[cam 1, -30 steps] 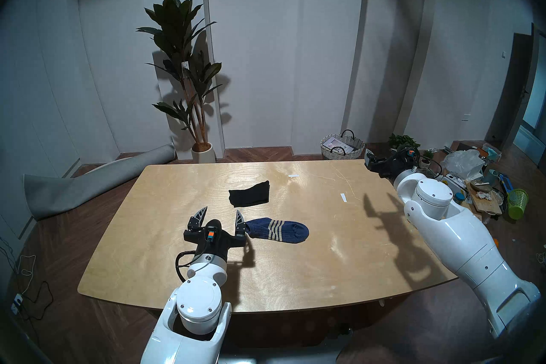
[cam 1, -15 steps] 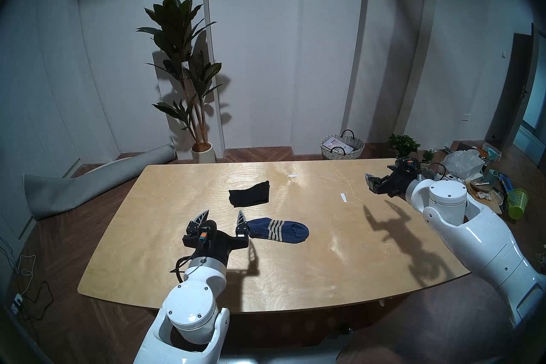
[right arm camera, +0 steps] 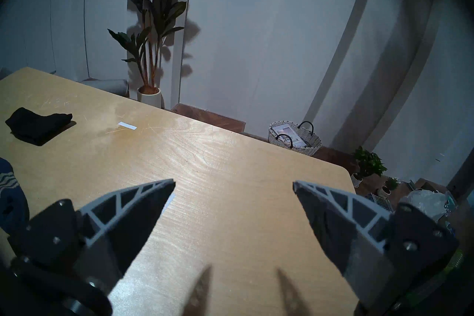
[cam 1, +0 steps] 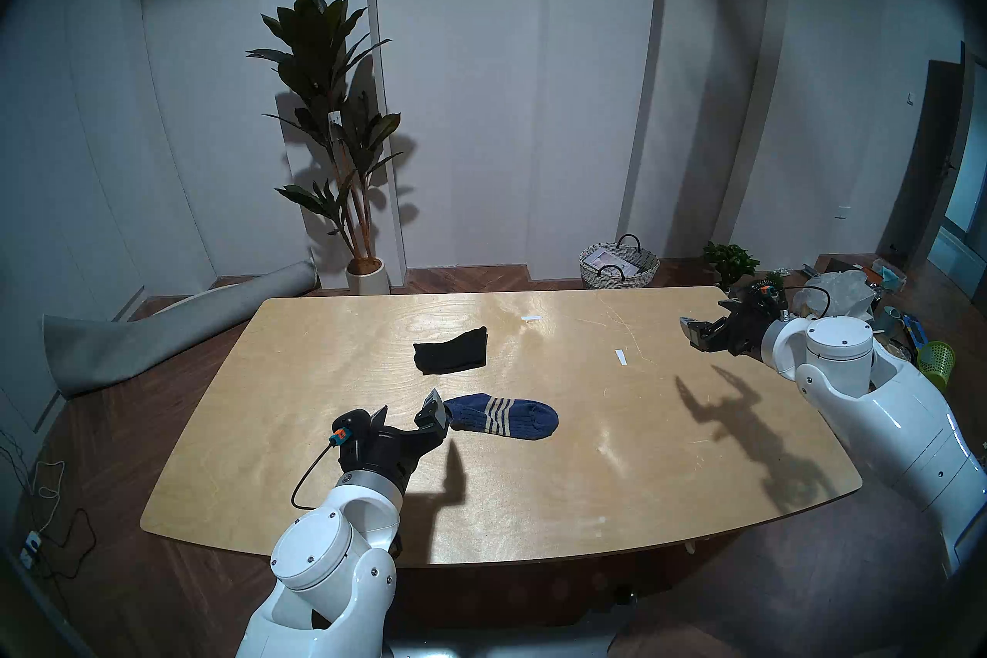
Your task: Fold socks in half once and place them neatly on the table
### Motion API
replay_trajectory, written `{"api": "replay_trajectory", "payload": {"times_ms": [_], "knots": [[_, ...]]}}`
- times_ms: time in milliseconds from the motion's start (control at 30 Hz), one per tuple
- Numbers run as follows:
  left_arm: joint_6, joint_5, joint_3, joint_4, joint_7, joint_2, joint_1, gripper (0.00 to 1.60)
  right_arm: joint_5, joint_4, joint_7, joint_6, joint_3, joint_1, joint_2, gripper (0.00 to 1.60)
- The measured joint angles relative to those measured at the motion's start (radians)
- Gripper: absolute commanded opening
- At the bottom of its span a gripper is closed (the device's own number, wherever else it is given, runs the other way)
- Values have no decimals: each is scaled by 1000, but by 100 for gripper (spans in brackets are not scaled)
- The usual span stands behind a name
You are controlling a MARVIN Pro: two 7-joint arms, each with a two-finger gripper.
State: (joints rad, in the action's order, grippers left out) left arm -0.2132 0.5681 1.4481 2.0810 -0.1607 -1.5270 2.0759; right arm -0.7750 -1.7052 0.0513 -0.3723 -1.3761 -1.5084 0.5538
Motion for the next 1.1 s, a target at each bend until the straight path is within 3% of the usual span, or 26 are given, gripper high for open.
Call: {"api": "replay_trajectory", "payload": {"times_ms": [267,500,667,800,1100], "knots": [[-31,251,2,-63,-20,-14,-54,160,-35,8,33,8,-41,-17,-18,160],[-23,482,-22,-139,-111,-17,-108,160,-62,25,63,21,-76,-21,-29,160],[14,615,-58,-132,-205,-8,-134,160,-75,41,85,29,-90,-20,-33,160],[52,657,-96,-105,-289,5,-156,160,-84,46,100,35,-97,-20,-34,160],[167,667,-185,-76,-480,34,-215,160,-99,43,121,51,-114,-22,-35,160]]}}
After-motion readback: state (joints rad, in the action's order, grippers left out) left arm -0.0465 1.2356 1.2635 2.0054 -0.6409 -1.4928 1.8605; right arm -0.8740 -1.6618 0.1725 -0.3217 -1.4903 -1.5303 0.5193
